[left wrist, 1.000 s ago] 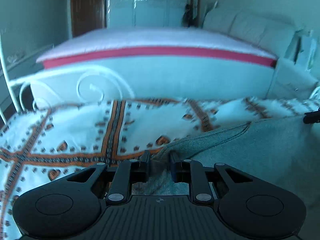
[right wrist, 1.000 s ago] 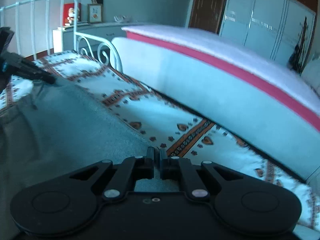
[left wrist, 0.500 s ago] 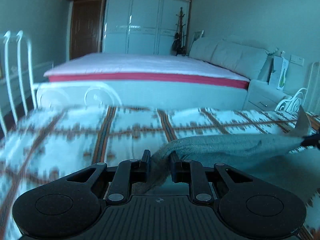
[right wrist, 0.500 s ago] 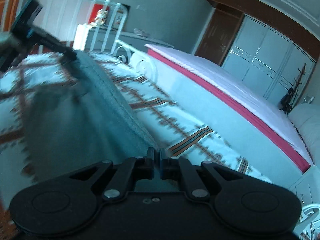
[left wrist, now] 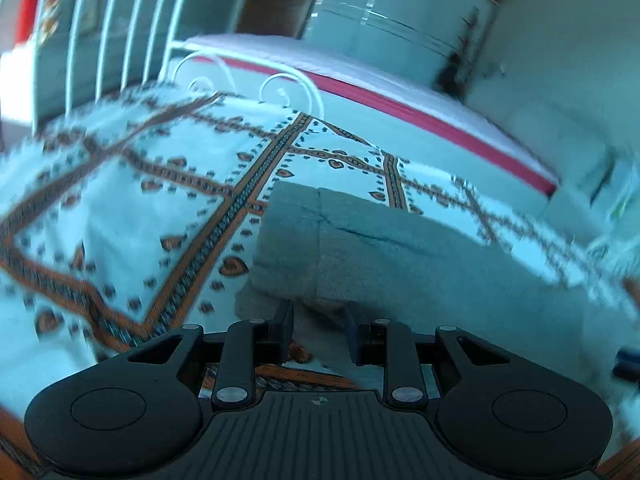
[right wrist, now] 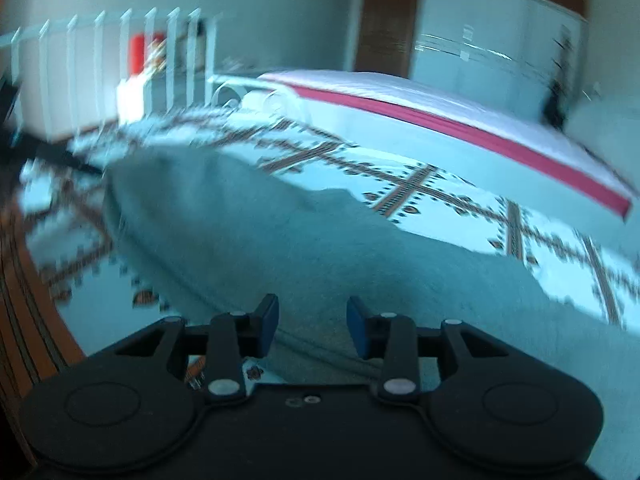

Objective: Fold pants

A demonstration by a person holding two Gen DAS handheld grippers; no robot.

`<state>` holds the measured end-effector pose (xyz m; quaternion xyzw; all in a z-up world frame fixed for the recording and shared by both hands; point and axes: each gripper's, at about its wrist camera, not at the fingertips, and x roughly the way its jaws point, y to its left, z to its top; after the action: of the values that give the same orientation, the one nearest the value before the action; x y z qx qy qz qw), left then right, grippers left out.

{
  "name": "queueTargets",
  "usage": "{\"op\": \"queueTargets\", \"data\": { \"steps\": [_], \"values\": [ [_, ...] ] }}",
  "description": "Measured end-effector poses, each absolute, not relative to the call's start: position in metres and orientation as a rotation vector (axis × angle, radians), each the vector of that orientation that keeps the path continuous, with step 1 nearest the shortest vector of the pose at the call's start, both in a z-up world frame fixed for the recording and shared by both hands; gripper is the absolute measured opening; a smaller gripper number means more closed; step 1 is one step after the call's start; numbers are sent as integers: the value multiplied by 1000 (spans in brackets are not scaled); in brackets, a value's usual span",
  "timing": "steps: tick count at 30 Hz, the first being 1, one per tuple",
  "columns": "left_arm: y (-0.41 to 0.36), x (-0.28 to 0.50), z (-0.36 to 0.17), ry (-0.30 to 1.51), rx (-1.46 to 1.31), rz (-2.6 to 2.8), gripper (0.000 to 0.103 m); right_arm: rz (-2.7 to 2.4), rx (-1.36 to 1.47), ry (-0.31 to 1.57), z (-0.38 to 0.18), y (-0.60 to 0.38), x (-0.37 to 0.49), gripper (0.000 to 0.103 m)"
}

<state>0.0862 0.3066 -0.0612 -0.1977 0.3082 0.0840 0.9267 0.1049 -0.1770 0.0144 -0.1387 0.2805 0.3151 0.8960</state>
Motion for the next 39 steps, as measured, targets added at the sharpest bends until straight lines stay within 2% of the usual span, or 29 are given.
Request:
{"op": "queueTargets", "data": {
  "steps": [7,8,11,17,19,21,23,24,32,34,36,39],
  "values": [
    [317,91,-84,635,-712,153,27,566,25,697,-10,-207,103,29],
    [320,93,-89,641,-757,149,29,555,61,715,-14,-211,105,30],
    [326,99,-101,647,-840,144,48,531,201,782,-28,-222,121,32],
    [325,110,-99,645,-821,159,48,467,413,856,-52,-237,141,31],
    [326,112,-95,641,-800,180,48,455,481,857,-55,-241,144,32],
    [328,116,-94,652,-786,212,32,438,535,859,-57,-243,148,31],
    [333,118,-92,655,-780,220,24,411,553,866,-56,-244,151,14],
    [333,119,-92,658,-771,219,21,404,542,871,-56,-244,153,0],
    [331,116,-87,648,-718,200,20,438,460,832,-30,-242,138,0],
    [330,115,-88,651,-715,203,20,437,468,844,-31,-243,136,15],
    [330,114,-89,650,-722,202,20,419,487,863,-35,-245,132,20],
    [330,114,-90,651,-720,200,20,395,537,890,-44,-249,131,21]
  ]
}}
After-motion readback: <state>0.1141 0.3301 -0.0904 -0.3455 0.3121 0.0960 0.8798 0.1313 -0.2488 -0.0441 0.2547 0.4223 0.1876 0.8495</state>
